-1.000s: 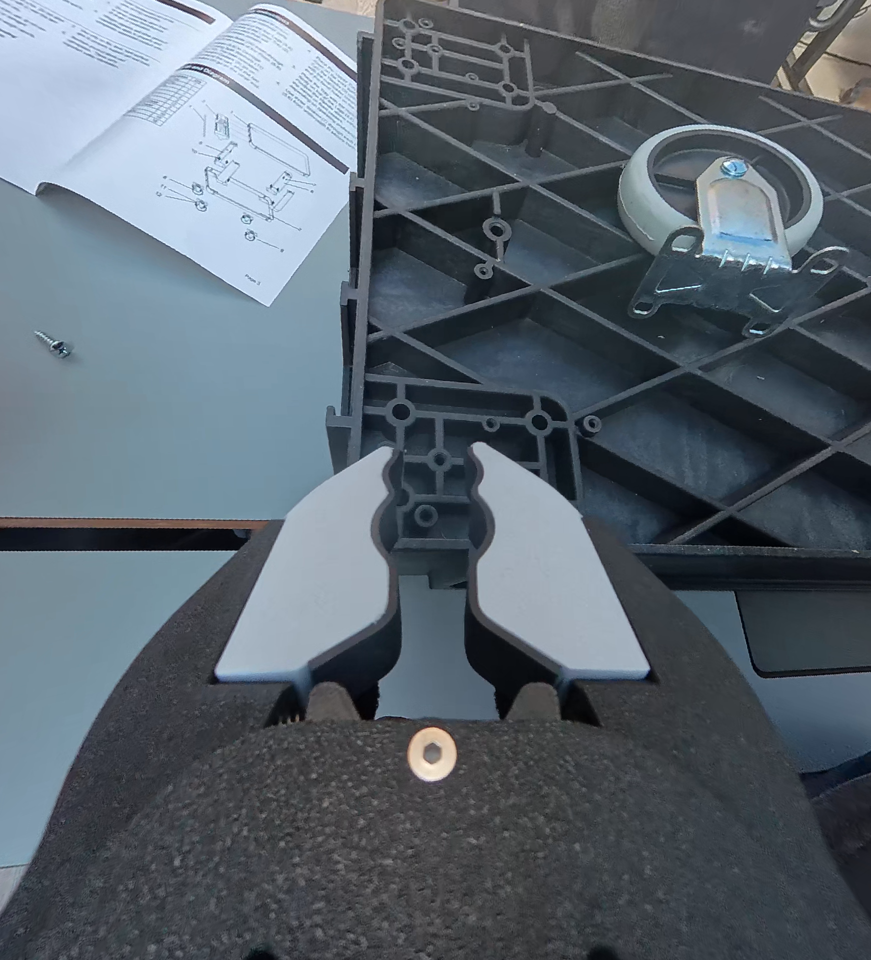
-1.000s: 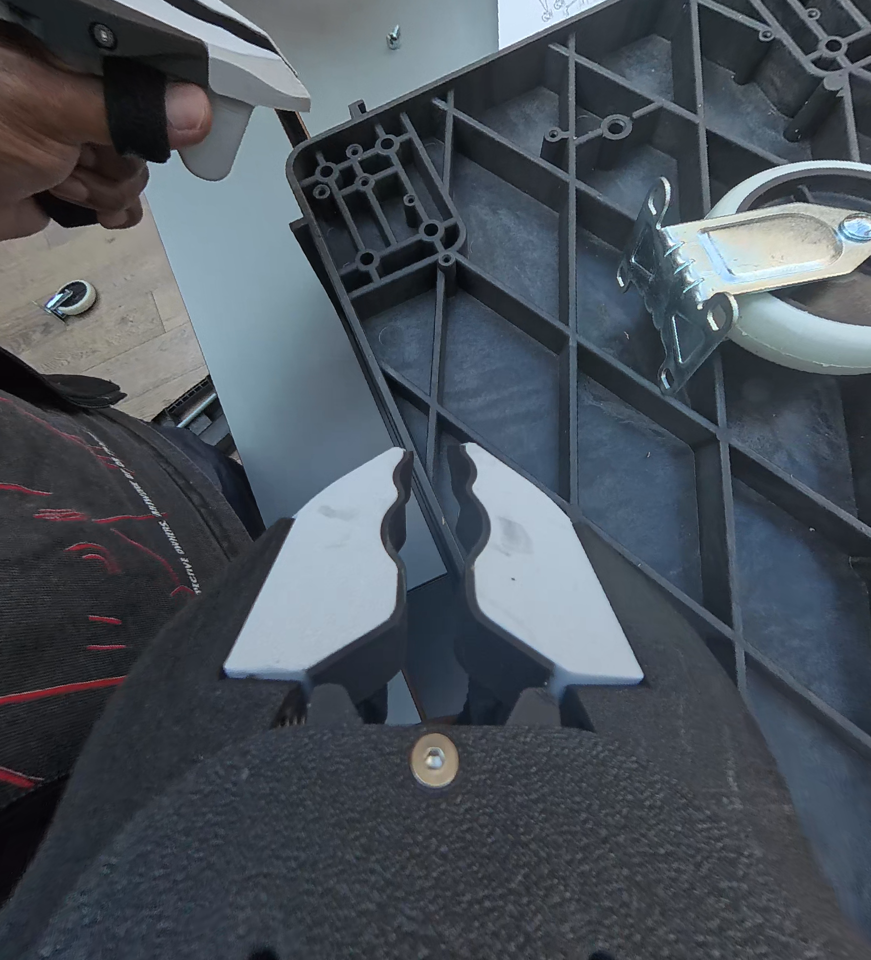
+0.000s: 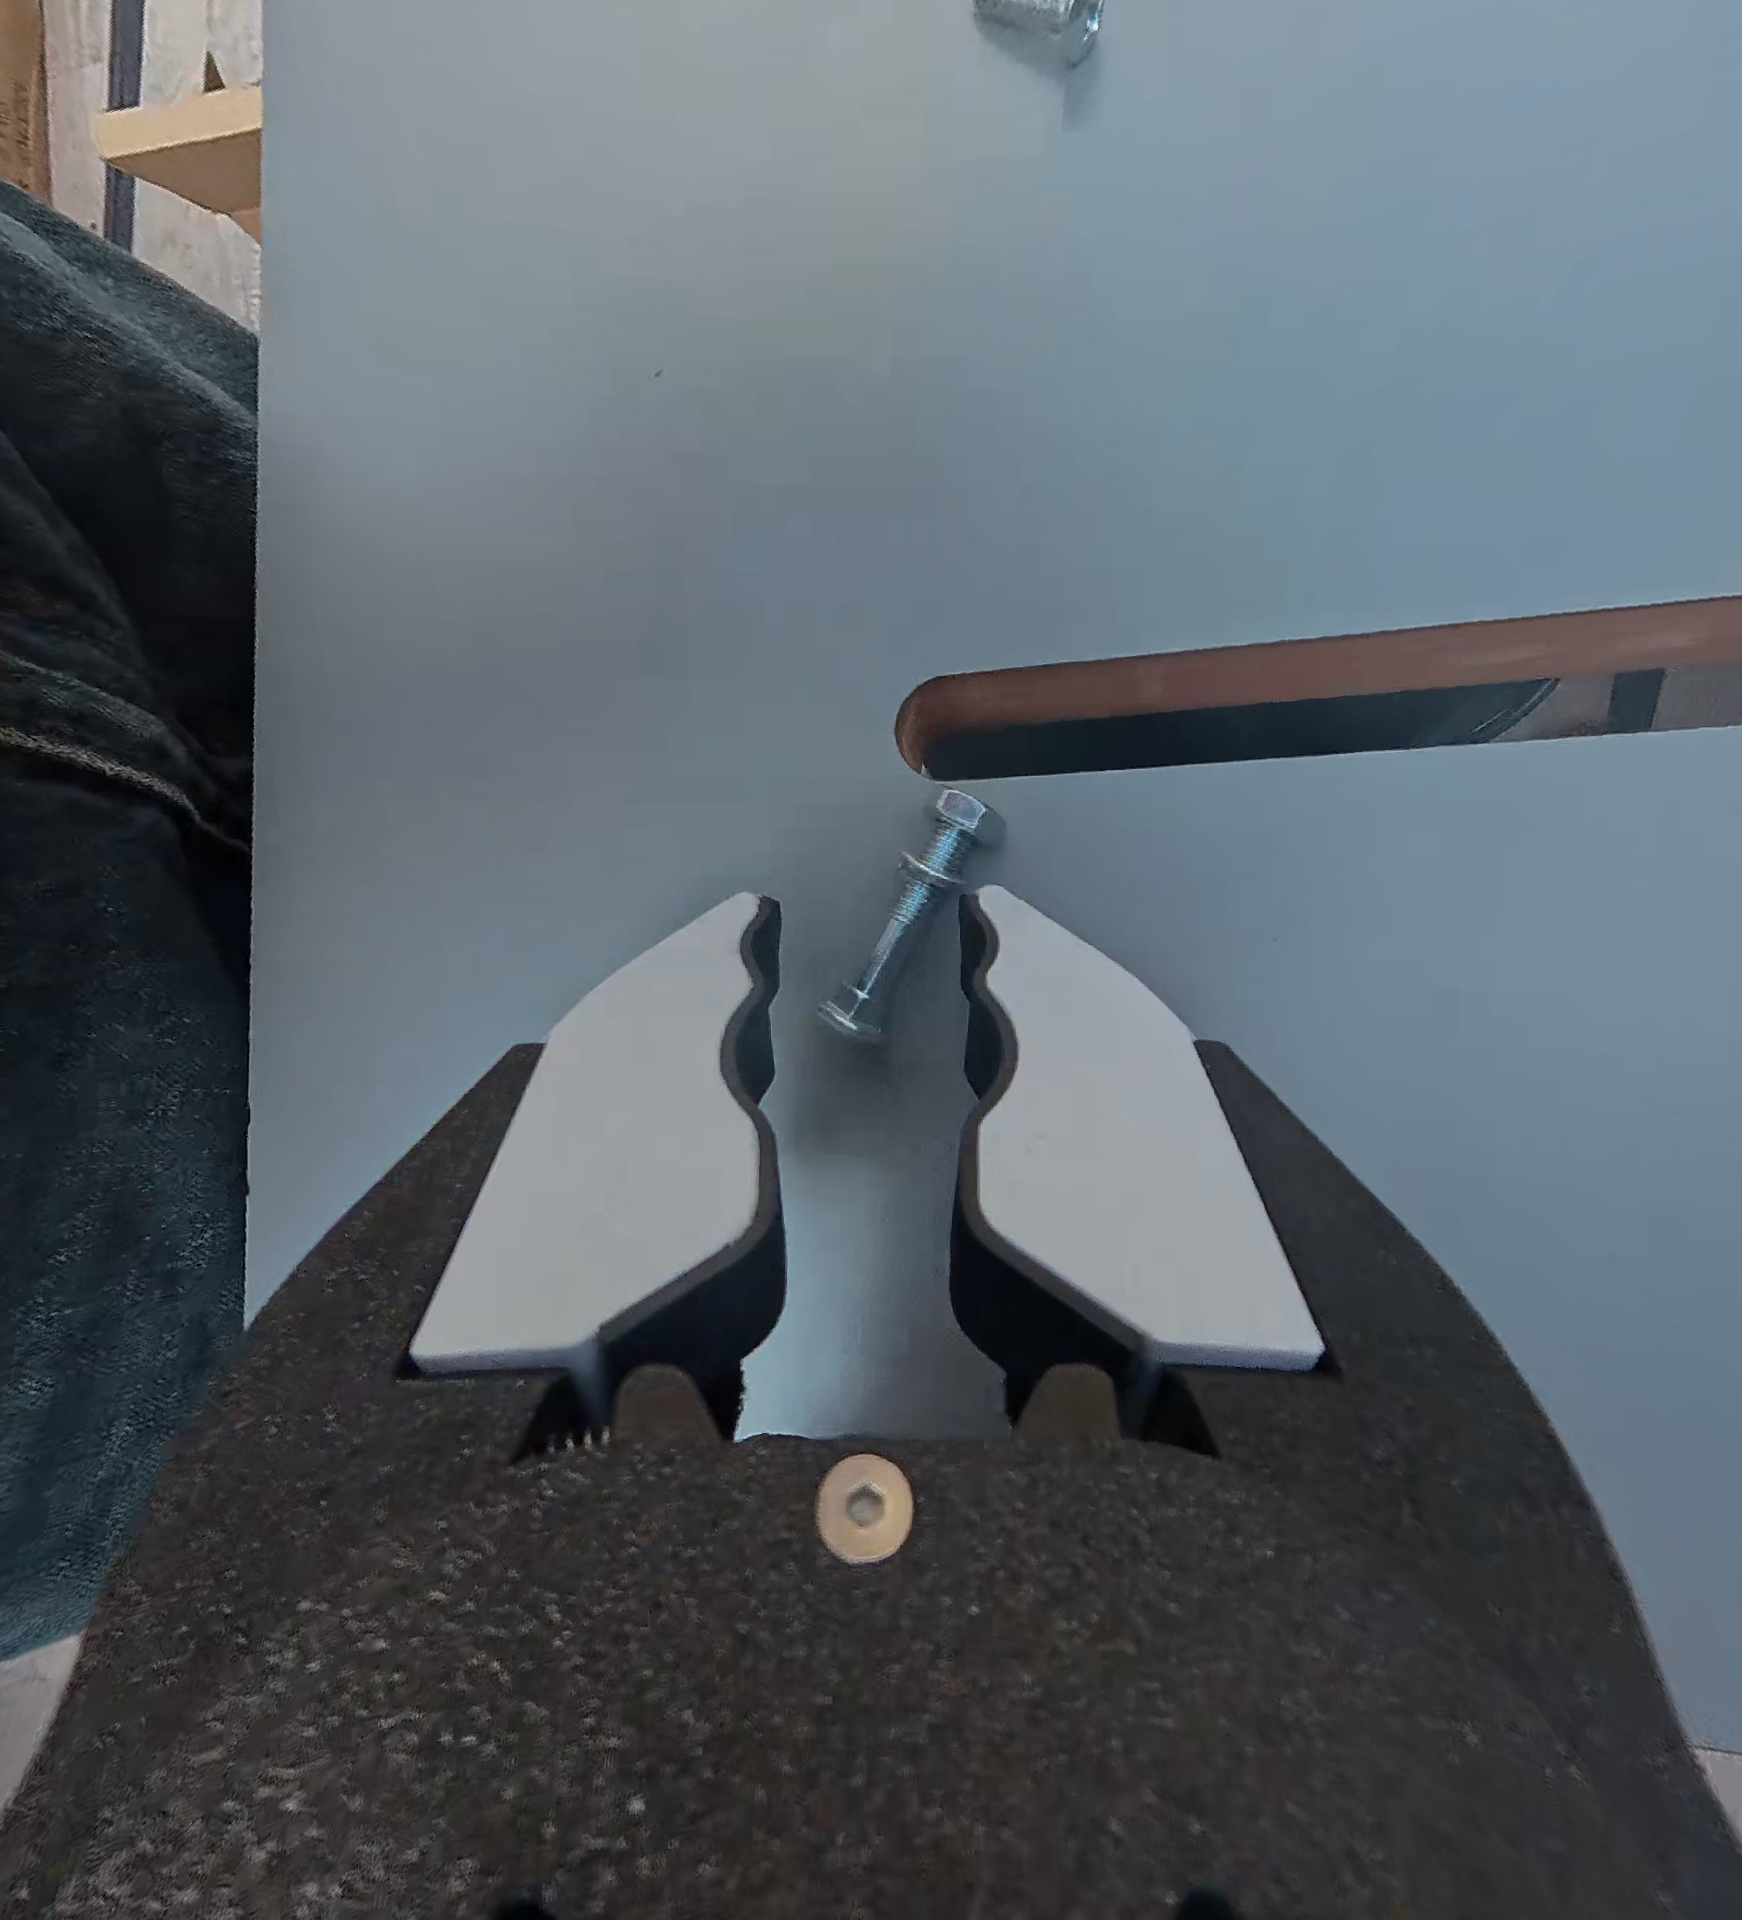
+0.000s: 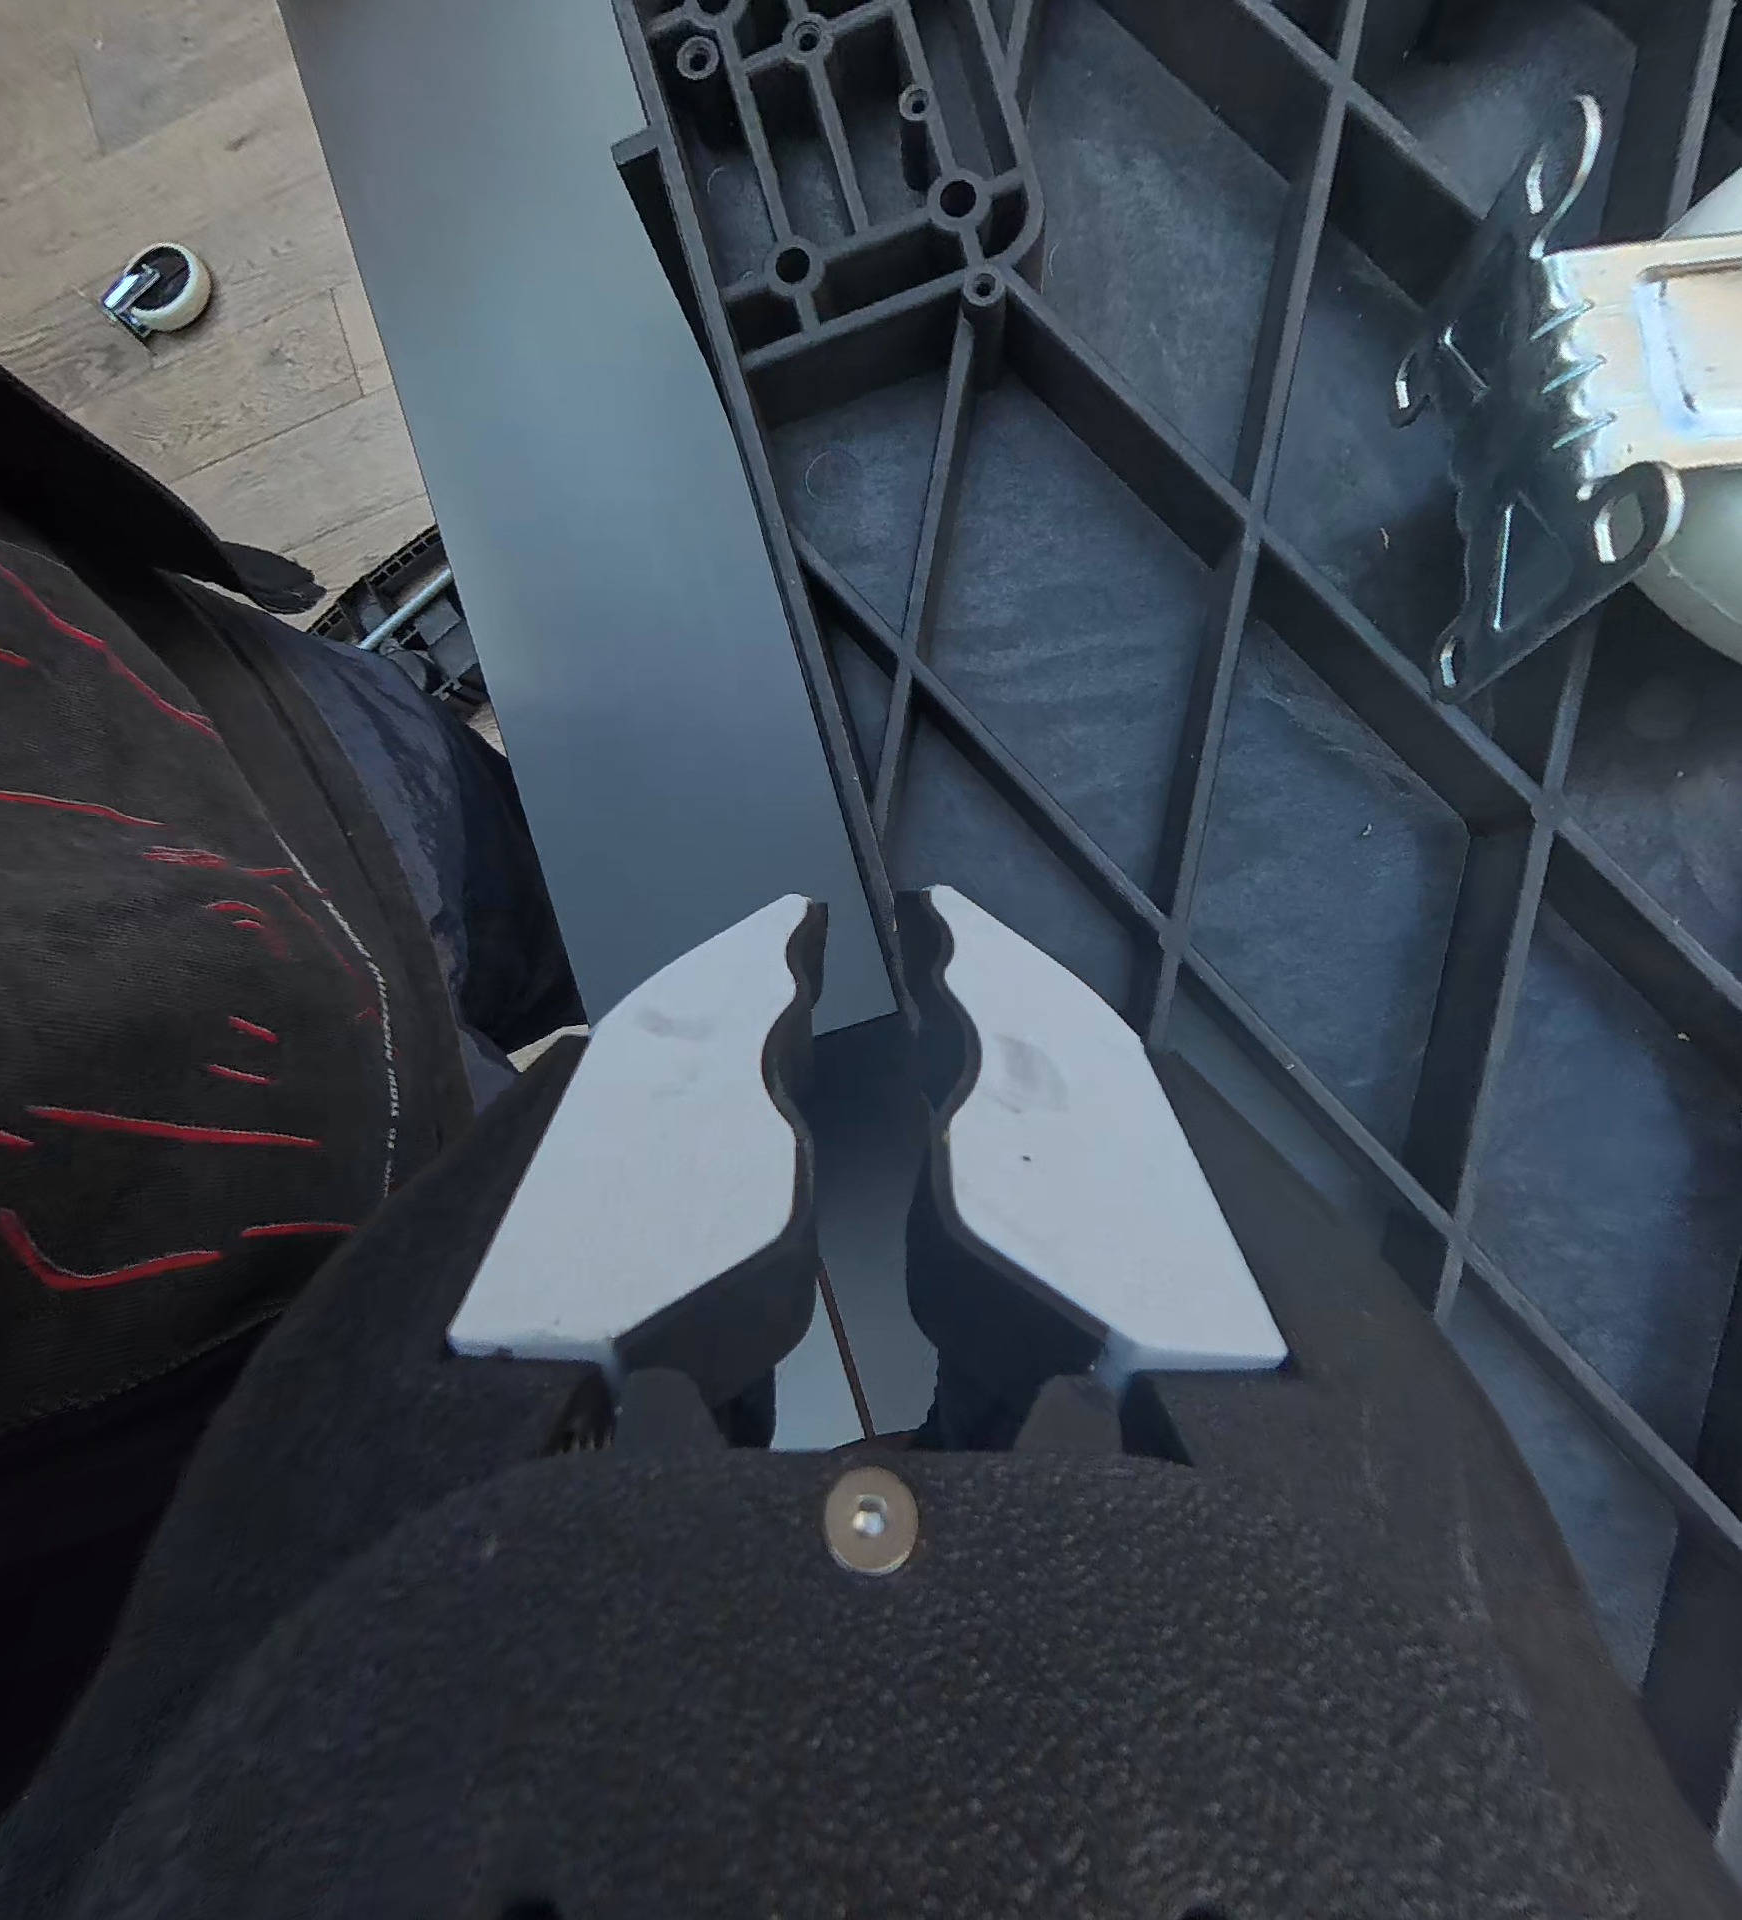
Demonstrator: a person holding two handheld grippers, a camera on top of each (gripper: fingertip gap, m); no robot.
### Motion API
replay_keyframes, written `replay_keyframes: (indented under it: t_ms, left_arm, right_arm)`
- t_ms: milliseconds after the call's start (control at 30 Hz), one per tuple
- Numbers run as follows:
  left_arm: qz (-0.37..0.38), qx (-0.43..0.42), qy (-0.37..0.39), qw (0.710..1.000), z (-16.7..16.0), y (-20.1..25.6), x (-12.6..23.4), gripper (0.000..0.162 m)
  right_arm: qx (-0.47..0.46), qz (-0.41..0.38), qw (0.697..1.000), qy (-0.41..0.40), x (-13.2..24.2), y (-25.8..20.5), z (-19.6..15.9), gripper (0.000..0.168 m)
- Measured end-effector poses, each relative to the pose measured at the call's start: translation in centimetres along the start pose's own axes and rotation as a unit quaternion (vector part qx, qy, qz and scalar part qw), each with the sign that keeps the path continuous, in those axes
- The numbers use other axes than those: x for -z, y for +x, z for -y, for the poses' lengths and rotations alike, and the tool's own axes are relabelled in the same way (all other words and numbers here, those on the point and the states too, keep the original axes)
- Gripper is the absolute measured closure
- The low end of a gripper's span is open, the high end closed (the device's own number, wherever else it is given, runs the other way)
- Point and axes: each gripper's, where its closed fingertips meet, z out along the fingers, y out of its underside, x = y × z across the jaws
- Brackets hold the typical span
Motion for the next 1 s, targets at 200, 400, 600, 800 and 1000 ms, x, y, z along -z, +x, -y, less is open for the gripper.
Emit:
replay_keyframes:
  t_ms: [200,400,600,800,1000]
  left_arm:
    - [-0.088,0.039,-0.005,0.995,-0.4,1.0,-0.6,0.141]
    - [-0.083,0.04,-0.024,0.995,-0.7,1.2,-0.4,0.155]
    - [-0.099,0.106,0.001,0.989,0.5,4.0,0.9,0.156]
    - [-0.138,0.149,0.133,0.97,8.2,9.8,7.2,0.156]
    - [-0.209,0.102,0.287,0.929,20.1,17.9,17.1,0.156]
  right_arm:
    - [0.001,0.007,1.0,-0.002,-0.6,-0.9,0.7,0.154]
    - [-0.006,0.002,1.0,0.009,-0.8,-1.1,1.5,0.154]
    - [-0.009,-0.005,1.0,0.029,-0.4,-0.9,2.4,0.154]
    - [-0.013,-0.013,0.998,0.063,0.8,-0.1,3.7,0.153]
    - [-0.025,-0.012,0.989,0.145,3.1,1.2,8.4,0.152]
